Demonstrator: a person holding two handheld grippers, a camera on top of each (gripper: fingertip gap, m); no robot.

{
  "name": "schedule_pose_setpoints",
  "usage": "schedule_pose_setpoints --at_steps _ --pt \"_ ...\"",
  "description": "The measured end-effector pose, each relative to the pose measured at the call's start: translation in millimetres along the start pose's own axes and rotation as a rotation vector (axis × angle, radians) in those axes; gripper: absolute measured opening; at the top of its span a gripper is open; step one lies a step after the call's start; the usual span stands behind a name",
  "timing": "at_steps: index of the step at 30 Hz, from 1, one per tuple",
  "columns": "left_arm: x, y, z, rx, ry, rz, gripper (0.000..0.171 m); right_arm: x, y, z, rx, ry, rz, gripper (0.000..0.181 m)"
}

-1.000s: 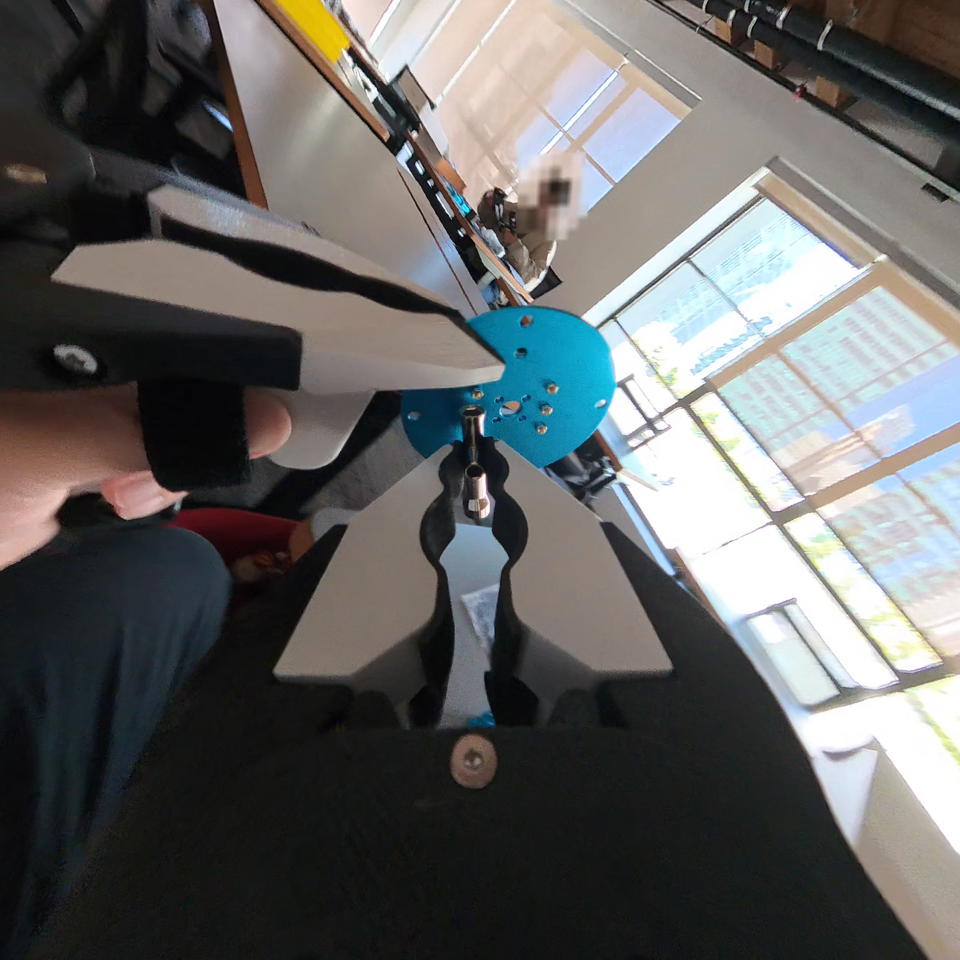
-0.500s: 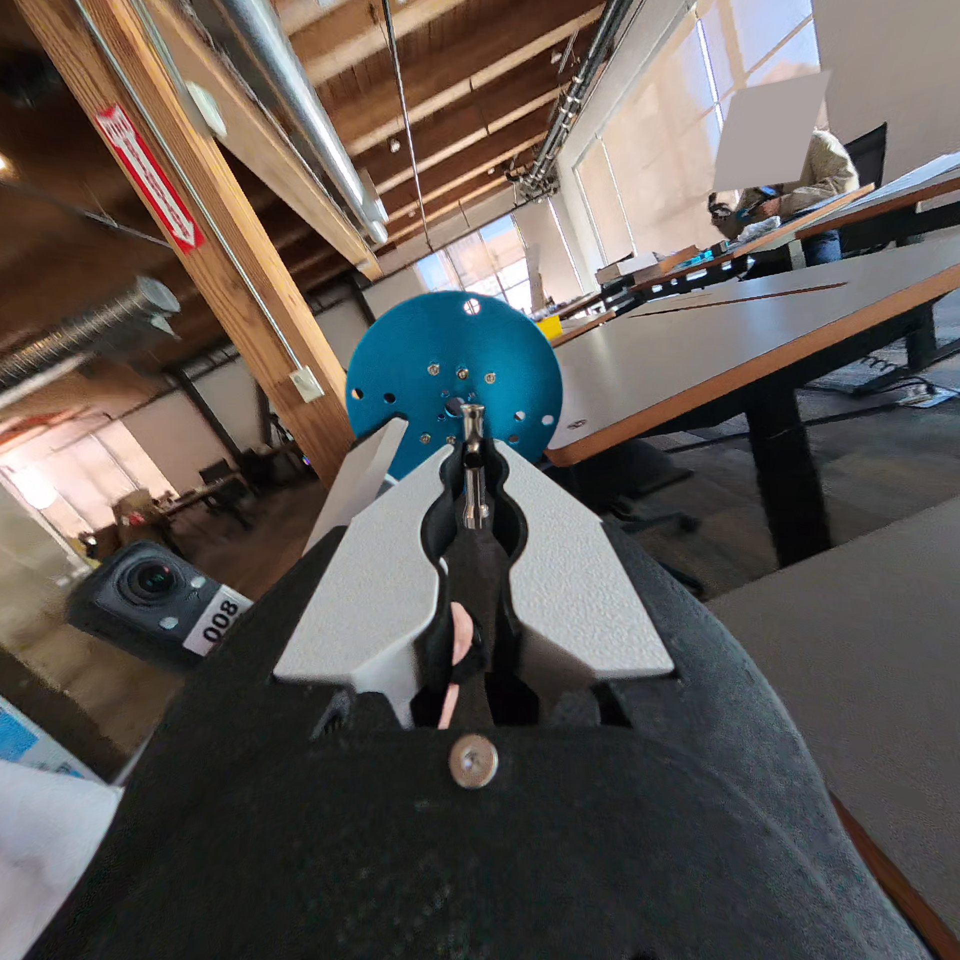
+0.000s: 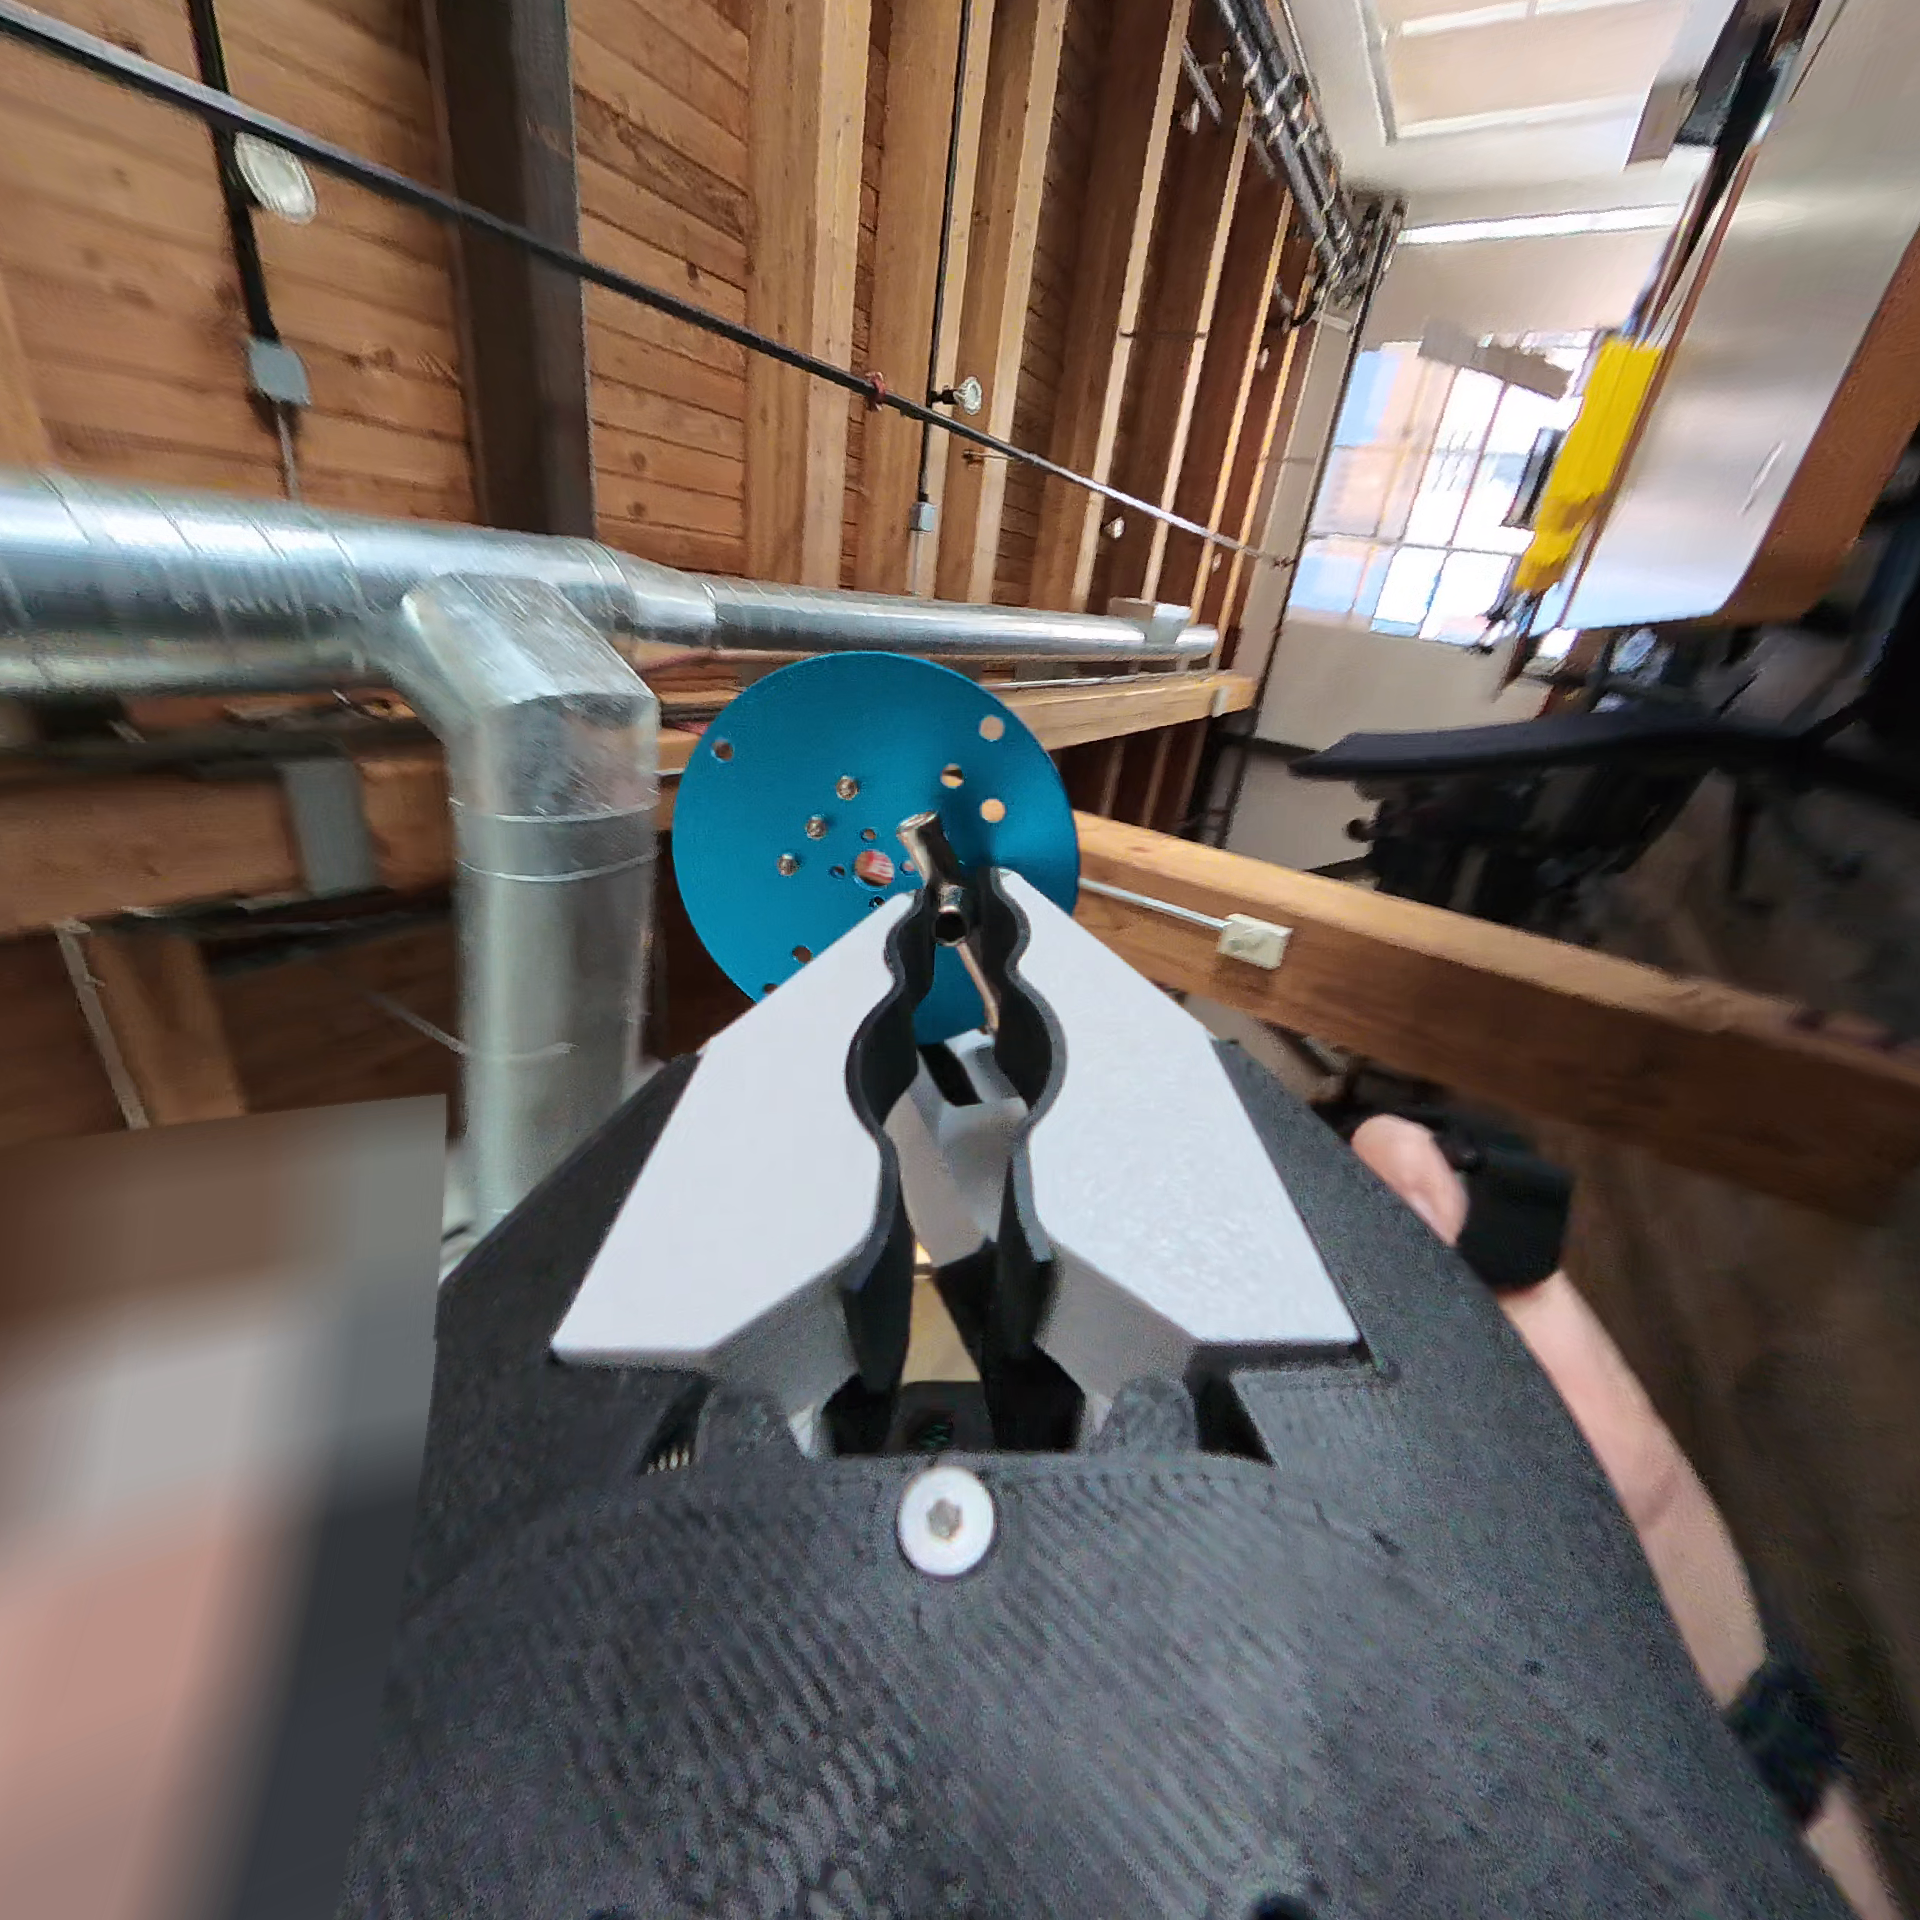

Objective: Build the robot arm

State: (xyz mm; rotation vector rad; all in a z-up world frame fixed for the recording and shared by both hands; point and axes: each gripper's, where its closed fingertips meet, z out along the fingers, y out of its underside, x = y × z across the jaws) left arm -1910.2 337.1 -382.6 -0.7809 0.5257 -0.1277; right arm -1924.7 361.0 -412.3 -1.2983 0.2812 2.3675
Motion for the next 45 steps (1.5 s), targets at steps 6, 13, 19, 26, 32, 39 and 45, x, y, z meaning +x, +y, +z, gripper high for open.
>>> schedule_pose_setpoints --at_steps 6,13,19,26,32,39,45 --pt "5.8 -11.2 -7.7 0.050 0.089 0.063 0.004 -5.3 11.2 -4.3 -0.022 -0.095 0.290 0.008" --pt "7.5 -27.1 -12.1 0.097 0.119 0.101 0.003 -15.7 23.6 -4.0 -0.047 -0.173 0.410 0.009" --pt "10.0 -29.0 -13.7 0.098 0.136 0.114 0.003 -16.2 25.8 -5.8 -0.057 -0.228 0.523 0.009" --pt "6.9 -21.7 -11.8 0.047 0.116 0.049 0.004 -9.9 21.6 -9.0 -0.073 -0.198 0.395 0.009" --pt "-16.8 -0.4 -5.7 -0.064 0.006 -0.433 0.003 -20.1 10.7 -14.4 -0.112 -0.034 -0.510 0.007" --pt "-20.2 23.8 -1.6 -0.155 0.091 -1.030 0.003 -19.4 7.2 -21.4 -0.348 0.275 -1.417 0.007" --pt "-16.8 45.7 -4.7 -0.266 0.045 -0.995 0.002 -16.8 3.3 -20.3 -0.541 0.429 -1.832 0.007"
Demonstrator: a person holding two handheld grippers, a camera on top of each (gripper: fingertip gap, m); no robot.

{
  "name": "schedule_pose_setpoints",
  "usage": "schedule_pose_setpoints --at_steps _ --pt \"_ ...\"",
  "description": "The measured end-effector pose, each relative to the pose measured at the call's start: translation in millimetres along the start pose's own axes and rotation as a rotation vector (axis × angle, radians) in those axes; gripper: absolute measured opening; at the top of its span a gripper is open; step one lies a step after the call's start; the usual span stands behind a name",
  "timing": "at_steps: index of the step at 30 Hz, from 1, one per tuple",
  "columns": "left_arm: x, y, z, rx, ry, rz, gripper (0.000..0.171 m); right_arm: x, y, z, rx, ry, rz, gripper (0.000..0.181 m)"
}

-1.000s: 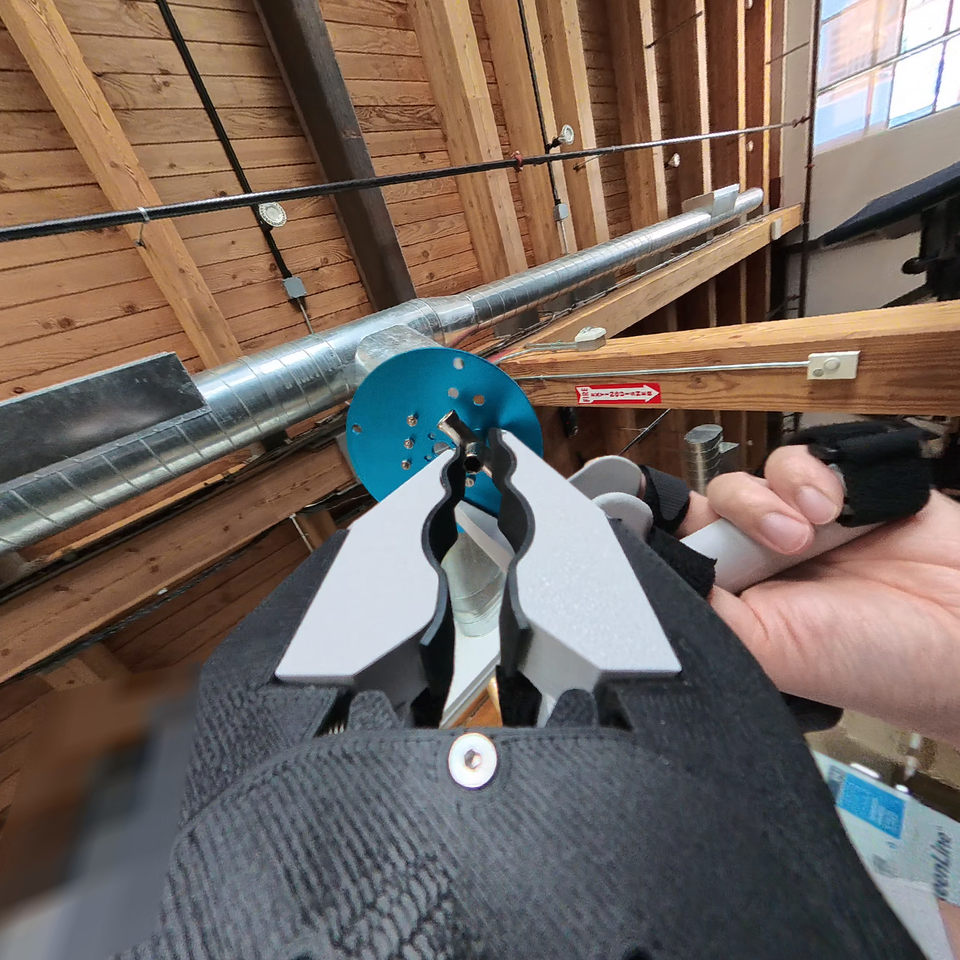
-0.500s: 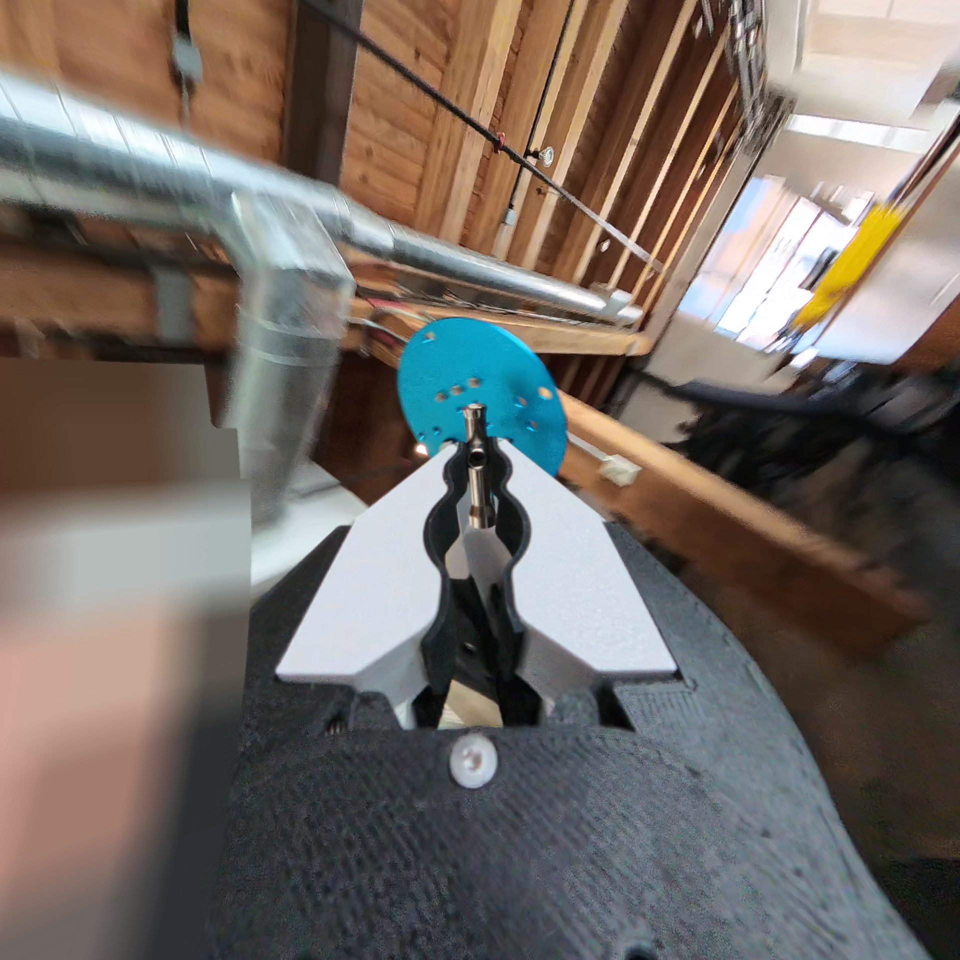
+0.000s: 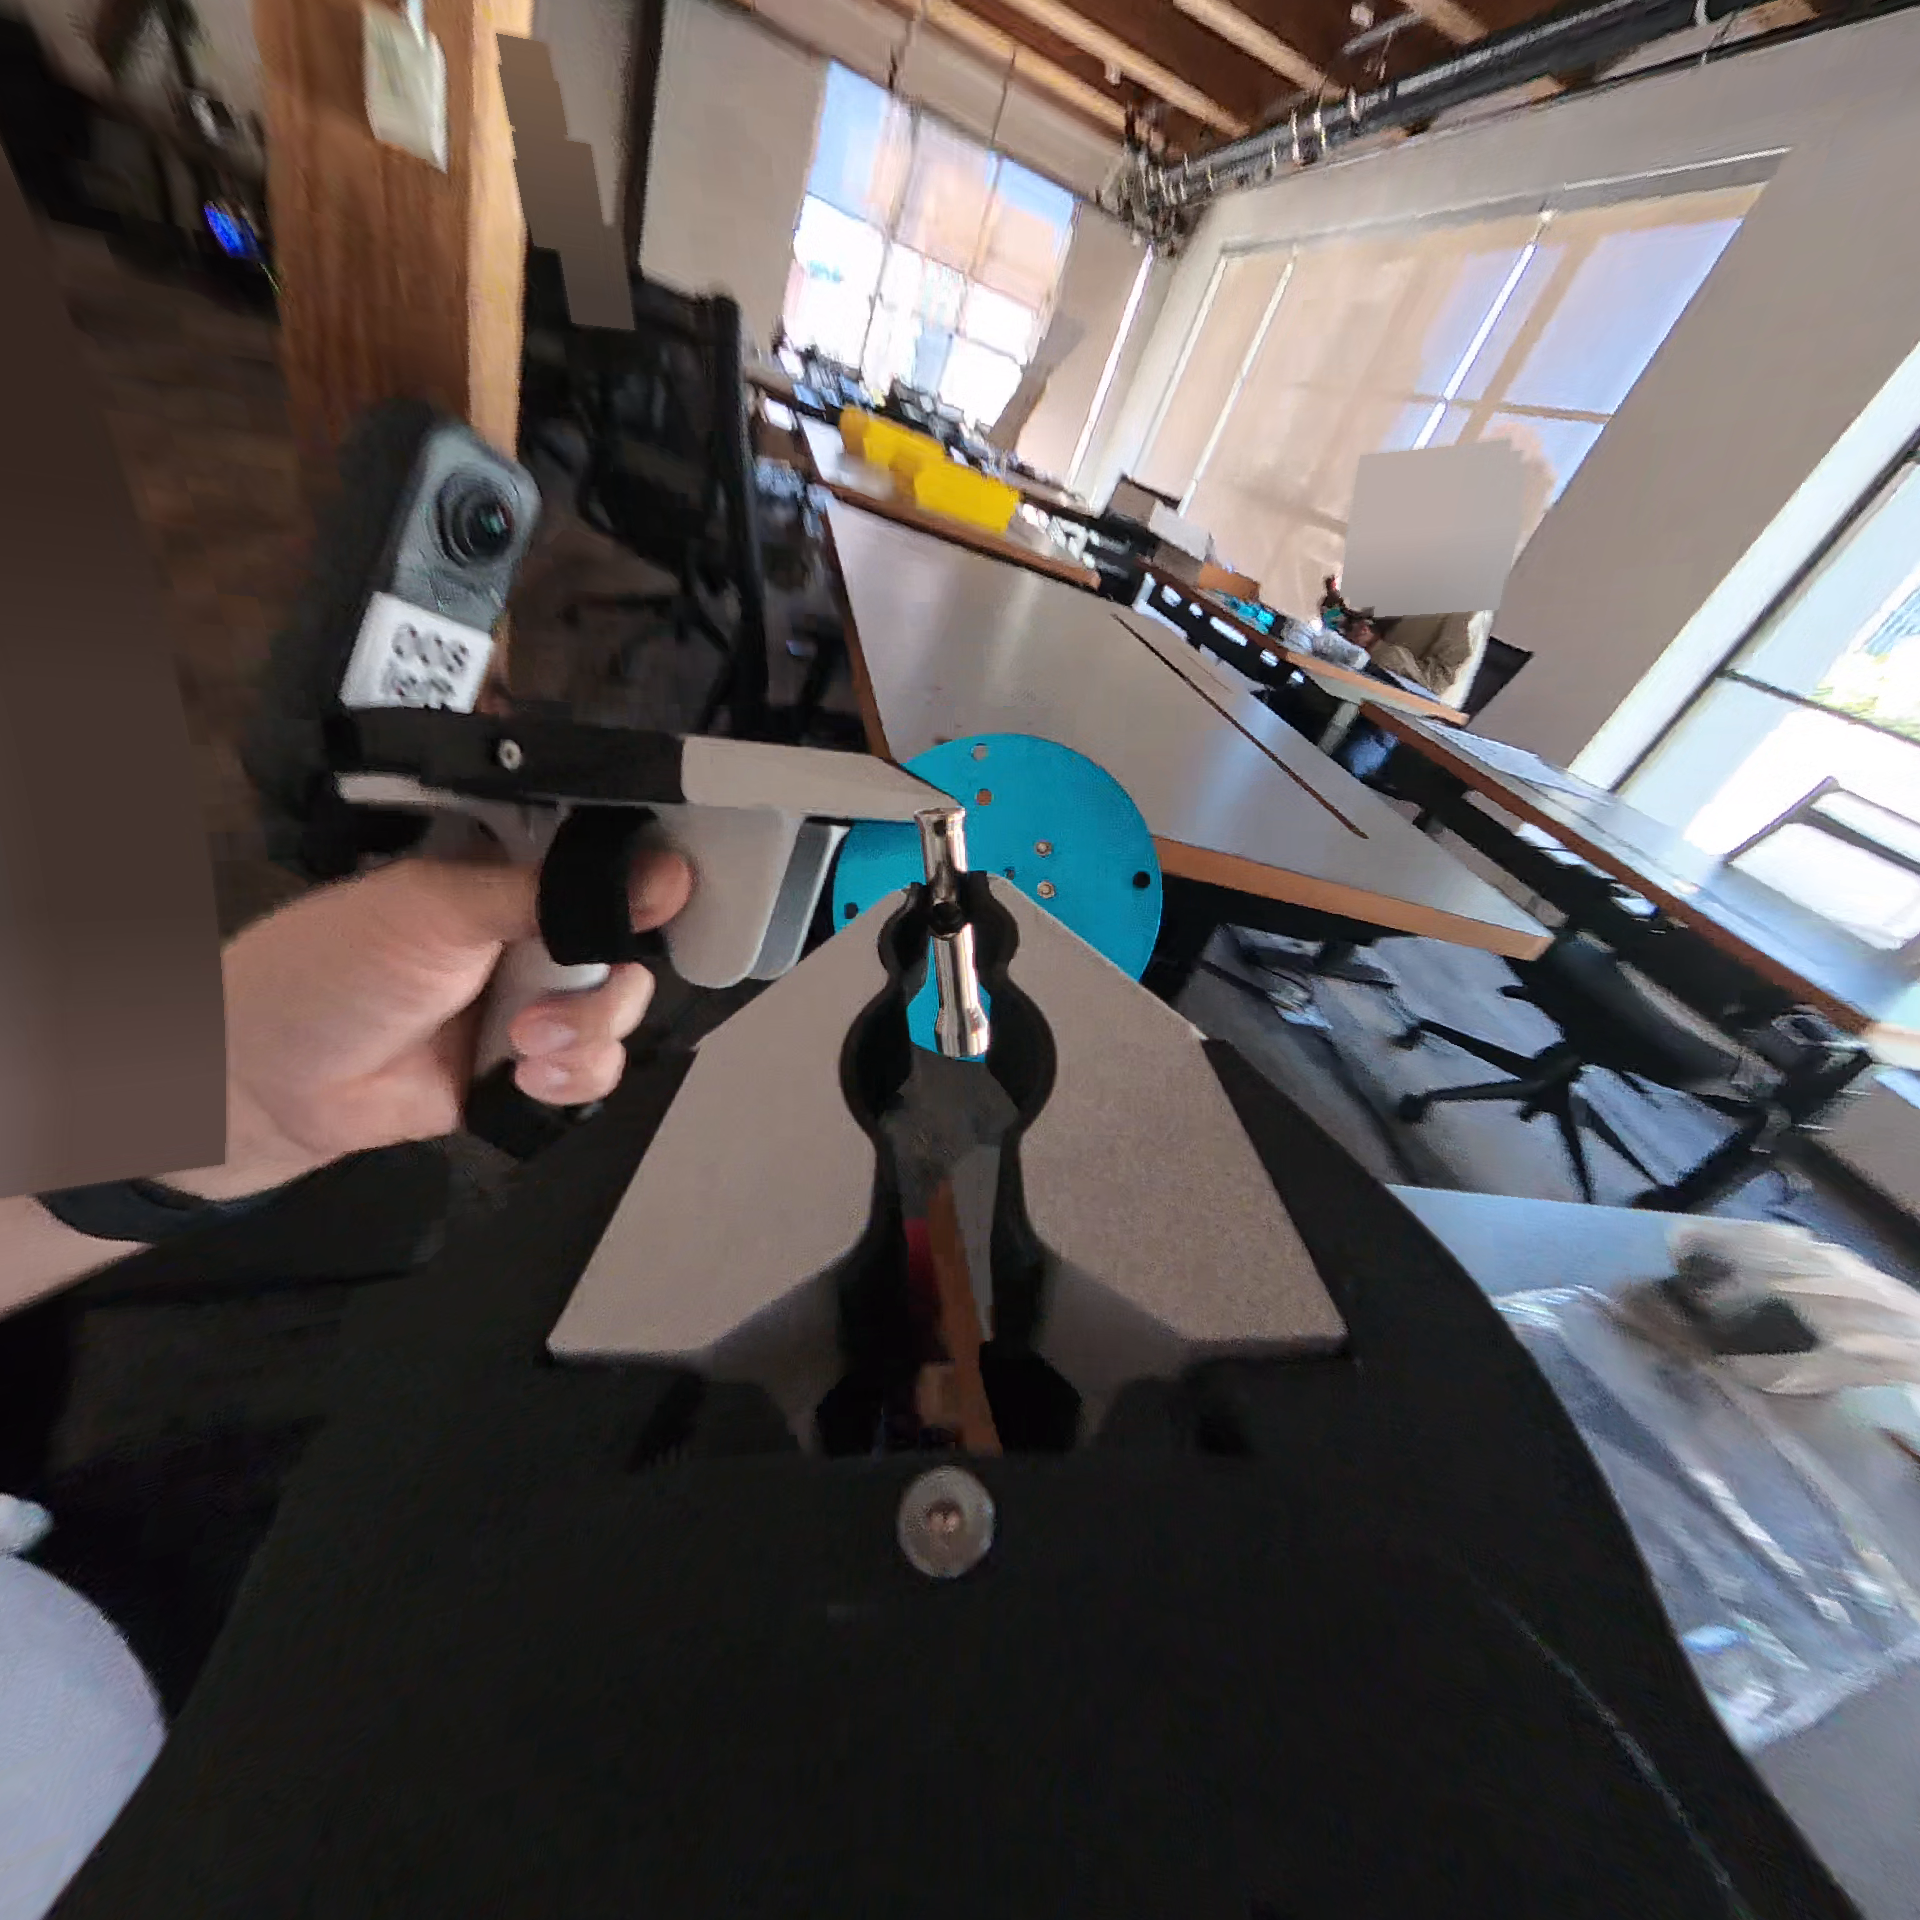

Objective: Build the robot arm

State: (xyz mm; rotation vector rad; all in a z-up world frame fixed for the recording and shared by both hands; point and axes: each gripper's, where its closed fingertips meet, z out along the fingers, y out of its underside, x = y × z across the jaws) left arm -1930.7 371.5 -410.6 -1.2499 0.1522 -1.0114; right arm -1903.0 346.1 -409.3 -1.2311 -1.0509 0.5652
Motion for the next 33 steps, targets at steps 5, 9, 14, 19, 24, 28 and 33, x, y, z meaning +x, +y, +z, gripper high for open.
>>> schedule_pose_setpoints --at_steps 5,9,14,19,24,28,33 --pt "-3.1 7.7 3.3 -0.017 -0.032 -0.026 0.002 -6.4 10.8 18.7 -0.092 0.040 -0.219 0.006" --pt "-8.0 9.2 2.9 -0.032 -0.072 0.018 0.003 -4.6 18.6 25.2 -0.129 0.032 -0.219 0.007" --pt "-2.4 5.9 2.0 -0.038 -0.078 0.115 0.003 -6.6 16.3 22.9 -0.129 0.041 -0.532 0.007" --pt "2.3 3.6 0.2 -0.058 -0.068 0.162 0.002 -12.9 12.7 20.7 -0.165 0.059 -0.975 0.007" --pt "2.7 3.4 -0.8 -0.065 -0.055 0.138 0.002 -15.5 10.2 21.3 -0.190 0.002 -1.144 0.007" --pt "6.6 6.8 1.4 -0.085 -0.046 0.154 0.002 -14.2 11.4 23.6 -0.214 -0.022 -1.215 0.007" --pt "10.0 6.9 1.6 -0.091 -0.035 0.174 0.002 -11.6 13.0 22.8 -0.243 -0.060 -1.220 0.007"
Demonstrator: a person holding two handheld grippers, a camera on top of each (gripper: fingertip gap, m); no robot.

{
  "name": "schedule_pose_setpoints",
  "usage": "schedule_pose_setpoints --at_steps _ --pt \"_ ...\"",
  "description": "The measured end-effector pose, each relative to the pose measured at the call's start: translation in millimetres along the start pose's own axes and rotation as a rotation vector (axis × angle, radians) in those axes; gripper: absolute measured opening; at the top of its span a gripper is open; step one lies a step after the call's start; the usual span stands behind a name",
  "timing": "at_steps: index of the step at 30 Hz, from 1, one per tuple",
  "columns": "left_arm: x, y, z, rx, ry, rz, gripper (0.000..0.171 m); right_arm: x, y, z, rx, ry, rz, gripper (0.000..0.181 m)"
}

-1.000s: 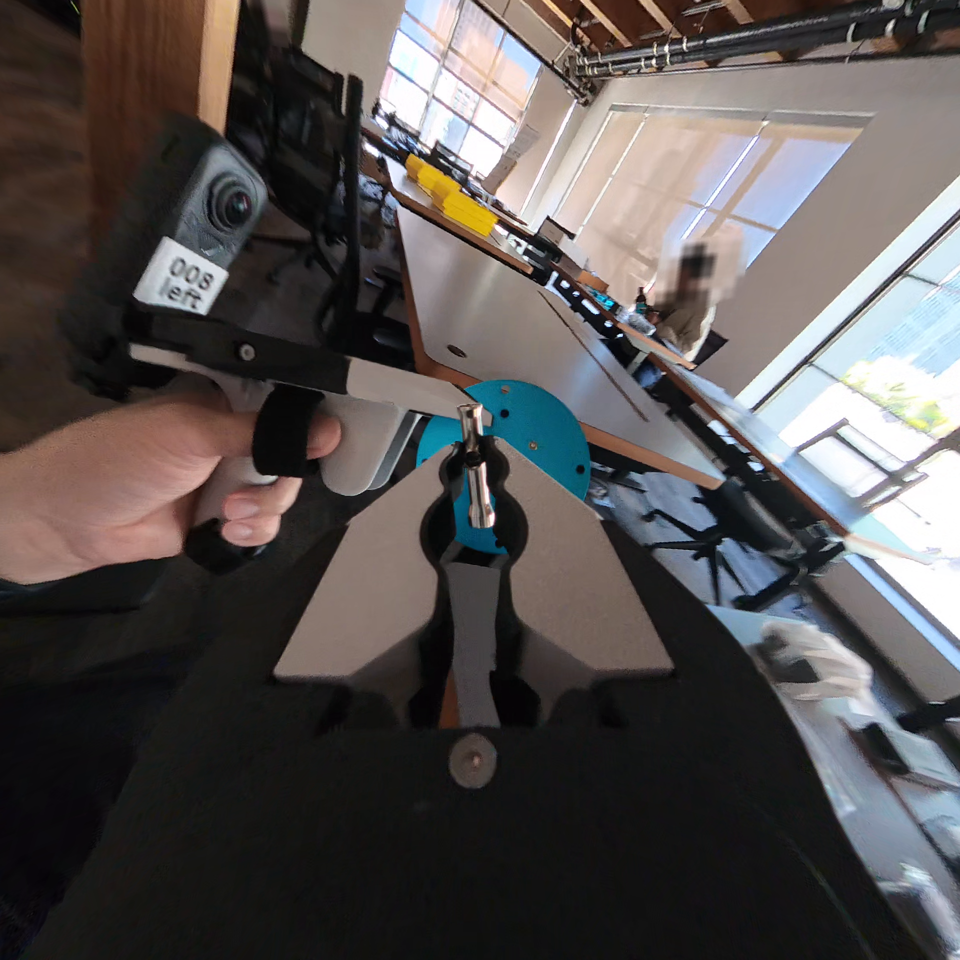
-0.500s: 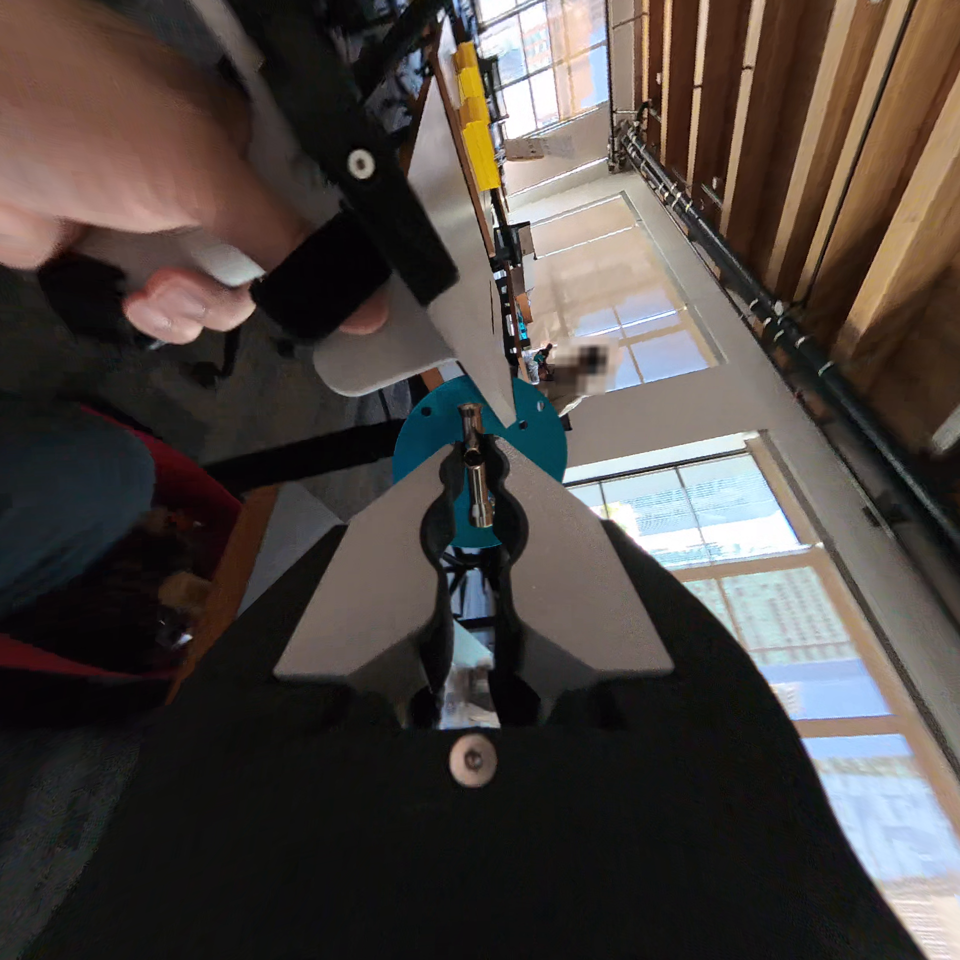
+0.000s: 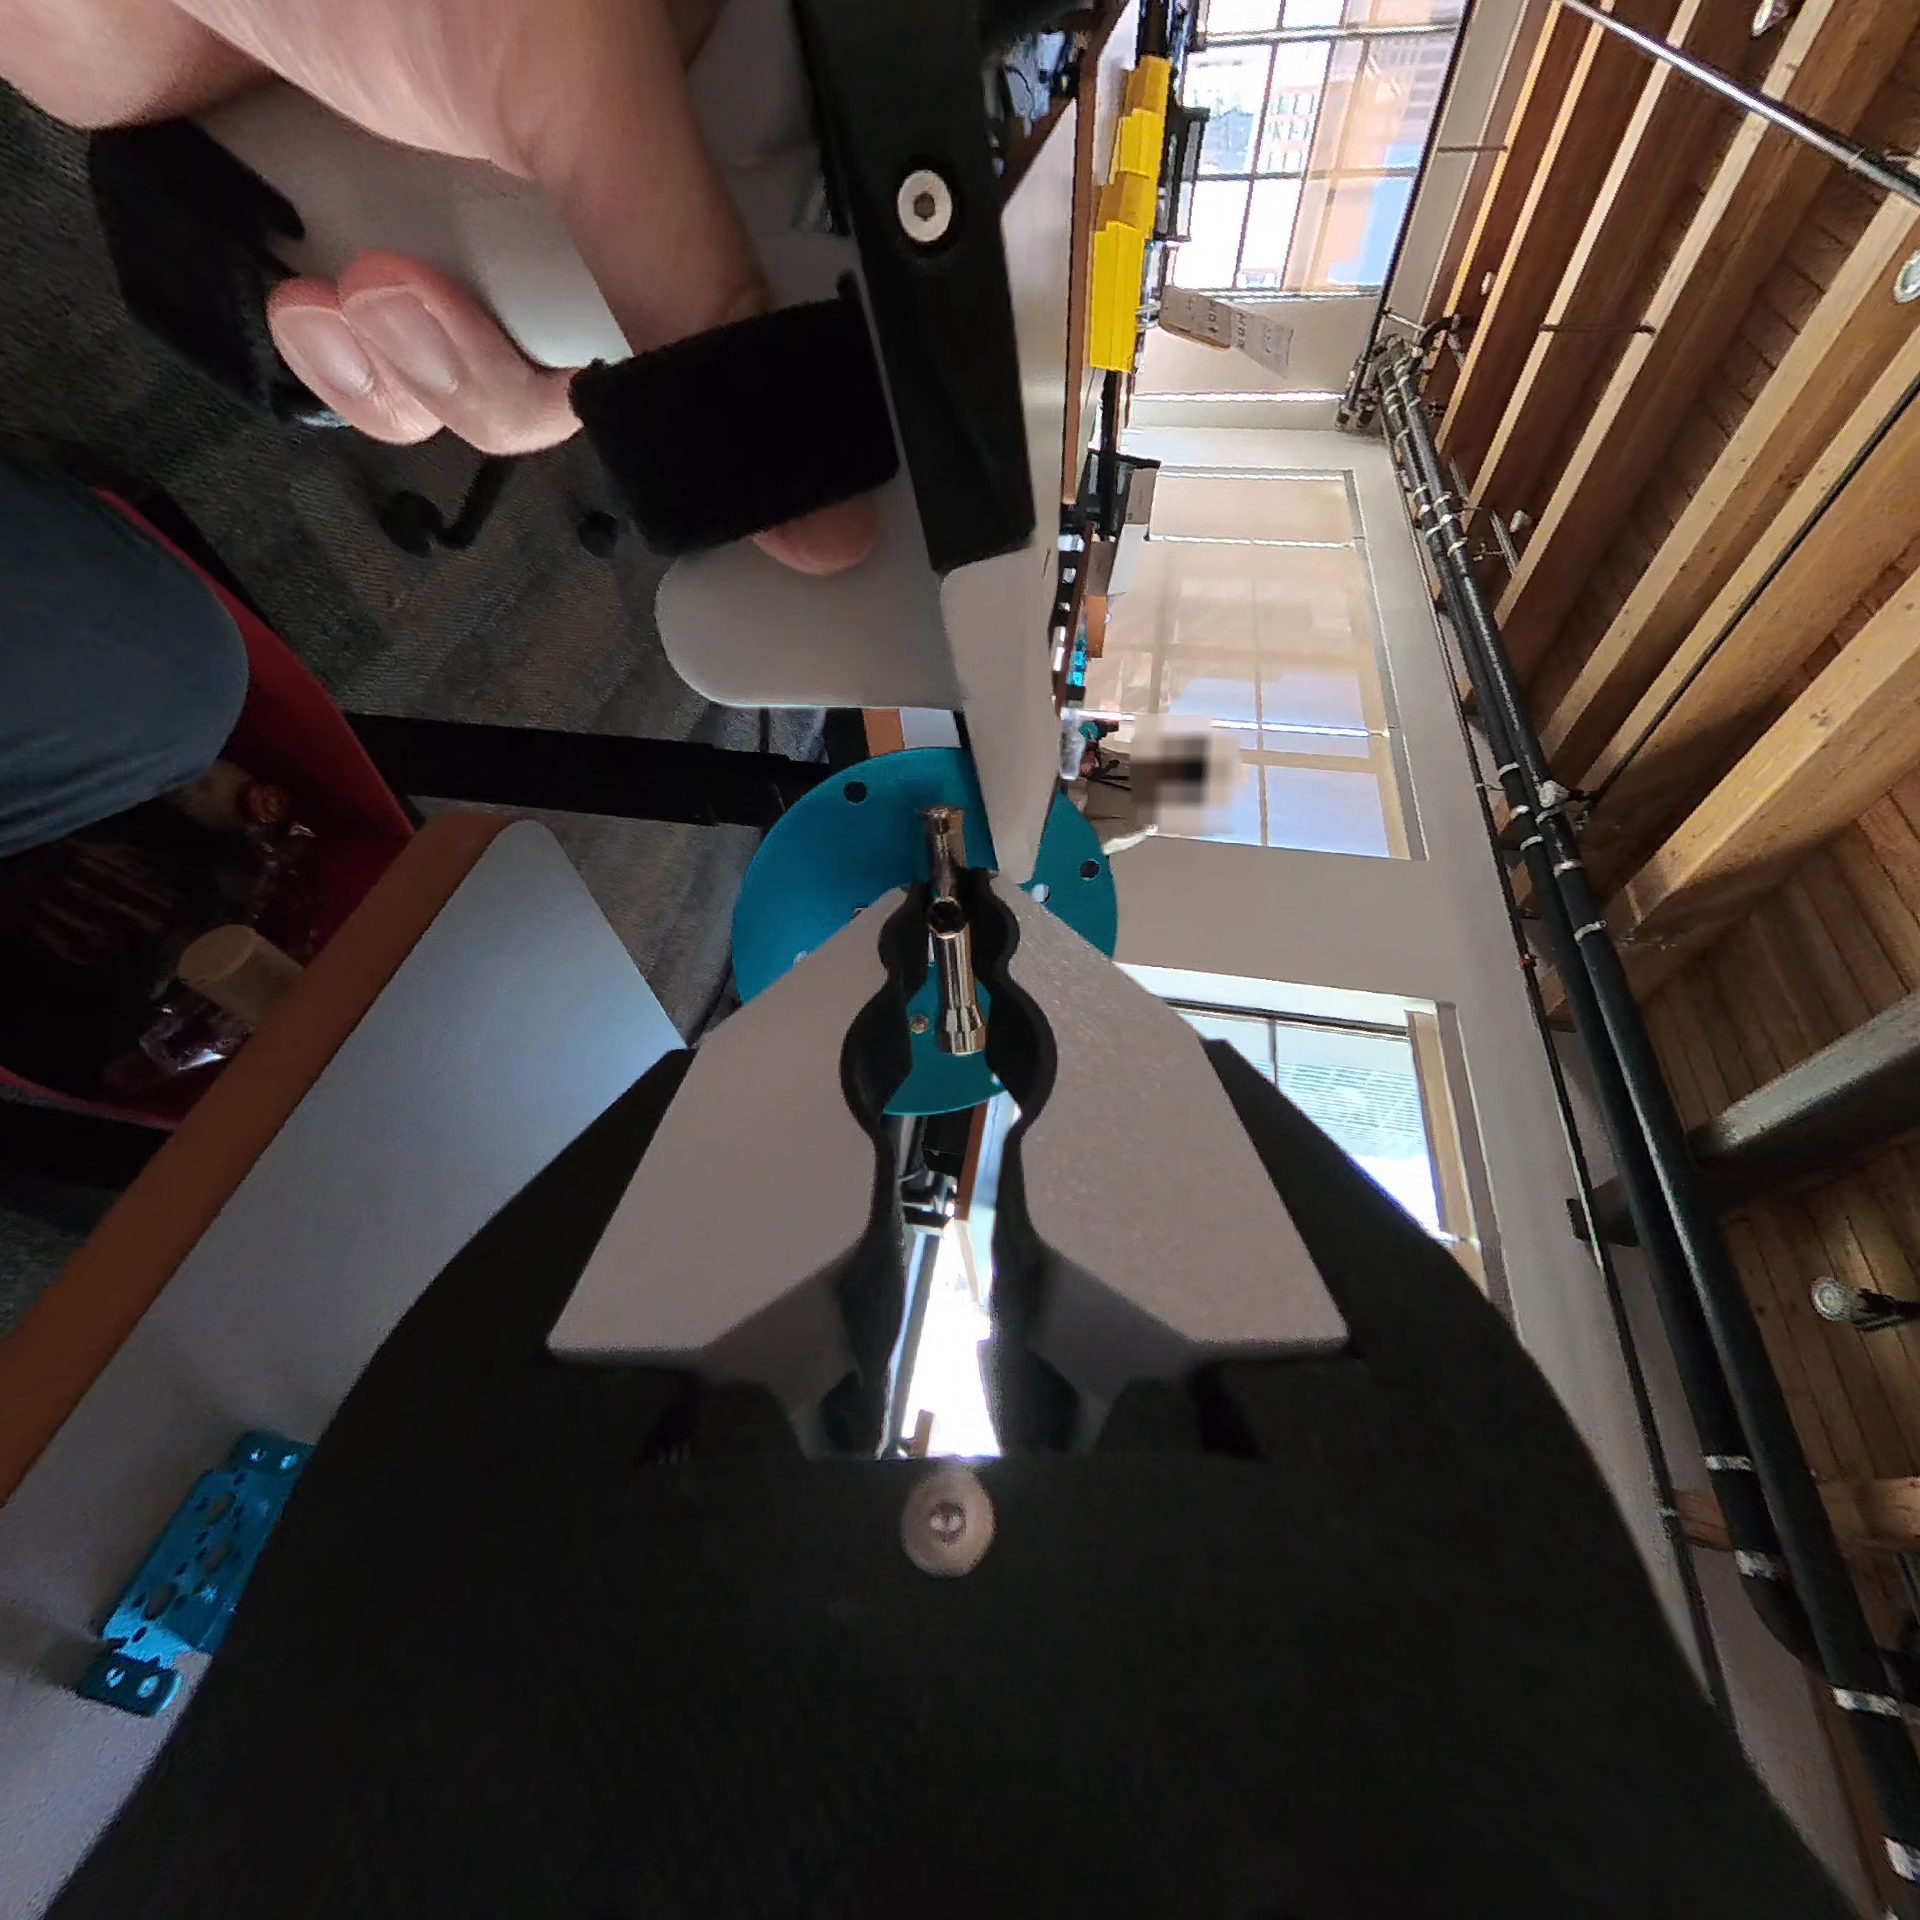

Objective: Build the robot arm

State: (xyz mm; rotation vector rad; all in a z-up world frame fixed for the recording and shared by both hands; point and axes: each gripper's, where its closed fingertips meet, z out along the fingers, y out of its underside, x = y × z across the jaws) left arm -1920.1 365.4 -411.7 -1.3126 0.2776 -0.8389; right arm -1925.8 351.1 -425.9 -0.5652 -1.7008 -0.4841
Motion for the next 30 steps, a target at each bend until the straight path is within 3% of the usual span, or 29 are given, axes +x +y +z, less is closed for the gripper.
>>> schedule_pose_setpoints --at_steps 11,21,30 --pt "3.4 -1.0 -1.1 0.005 0.028 -0.008 0.003 0.3 -0.5 1.1 0.011 -0.104 0.087 0.007" --pt "0.2 -16.9 -8.5 0.147 -0.016 -0.051 0.003 12.2 -7.0 5.8 -0.010 0.055 0.385 0.007" --pt "14.3 -18.5 -8.9 0.144 0.107 -0.151 0.006 14.2 -5.9 -4.6 0.031 0.067 0.350 0.007"
